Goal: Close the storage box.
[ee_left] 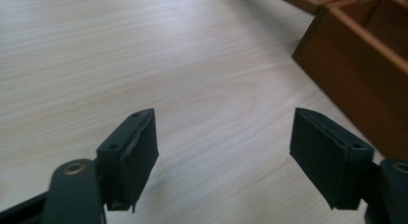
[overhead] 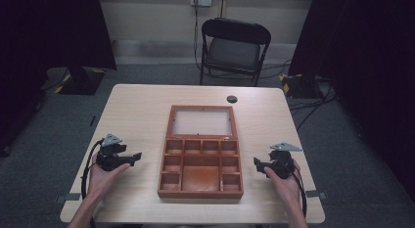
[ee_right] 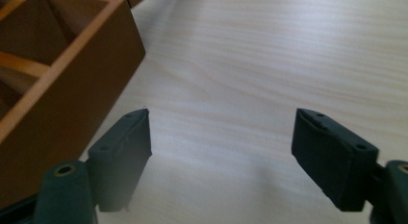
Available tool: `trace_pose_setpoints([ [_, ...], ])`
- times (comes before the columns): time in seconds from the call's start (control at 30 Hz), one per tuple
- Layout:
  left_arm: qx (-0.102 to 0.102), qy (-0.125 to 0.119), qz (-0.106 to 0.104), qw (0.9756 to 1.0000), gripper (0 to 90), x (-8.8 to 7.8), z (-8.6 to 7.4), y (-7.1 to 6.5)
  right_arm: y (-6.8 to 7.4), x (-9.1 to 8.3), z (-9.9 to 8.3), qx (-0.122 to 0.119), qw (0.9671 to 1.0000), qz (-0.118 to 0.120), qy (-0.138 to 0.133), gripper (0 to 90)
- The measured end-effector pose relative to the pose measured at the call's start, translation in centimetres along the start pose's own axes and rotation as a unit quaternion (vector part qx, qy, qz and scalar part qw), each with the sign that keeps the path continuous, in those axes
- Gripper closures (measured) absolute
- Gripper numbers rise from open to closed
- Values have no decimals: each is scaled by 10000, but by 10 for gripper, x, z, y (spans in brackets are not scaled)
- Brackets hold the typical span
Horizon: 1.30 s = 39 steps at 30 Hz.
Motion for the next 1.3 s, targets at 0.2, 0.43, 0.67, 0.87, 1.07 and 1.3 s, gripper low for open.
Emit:
trace_pose_setpoints([
  [0.2, 69, -88, -105, 9999, 241, 4, 20, -7, 6, 5, 14, -7, 9998, 176, -101, 189],
  [0.43, 16, -128, -267, 9996, 249, 9, 23, -17, 13, 5, 23, 134, 9988, 455, -136, 182],
  [0.67, -28, -79, -423, 9991, 269, 16, 35, -22, 15, 4, 37, 159, 9982, 525, -244, 180],
  [0.87, 46, -174, -412, 9990, 258, 23, 52, -24, 19, 11, 53, -6, 9984, 502, -278, 175],
  [1.07, 304, -127, -409, 9986, 258, 30, 77, -27, 23, 17, 79, -134, 9975, 592, -365, 157],
  [1.3, 314, -125, -473, 9983, 258, 46, 108, -27, 34, 30, 110, -305, 9956, 731, -502, 213],
])
Point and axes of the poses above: each handheld gripper's, and its own axes: x roughly forward along the jaws, z roughly out of its top, y roughly to its left, the point moved 6 cm from there along x, roughly forward along the jaws, and after that the axes turned 12 degrees about -z, right-handed, at the moved point
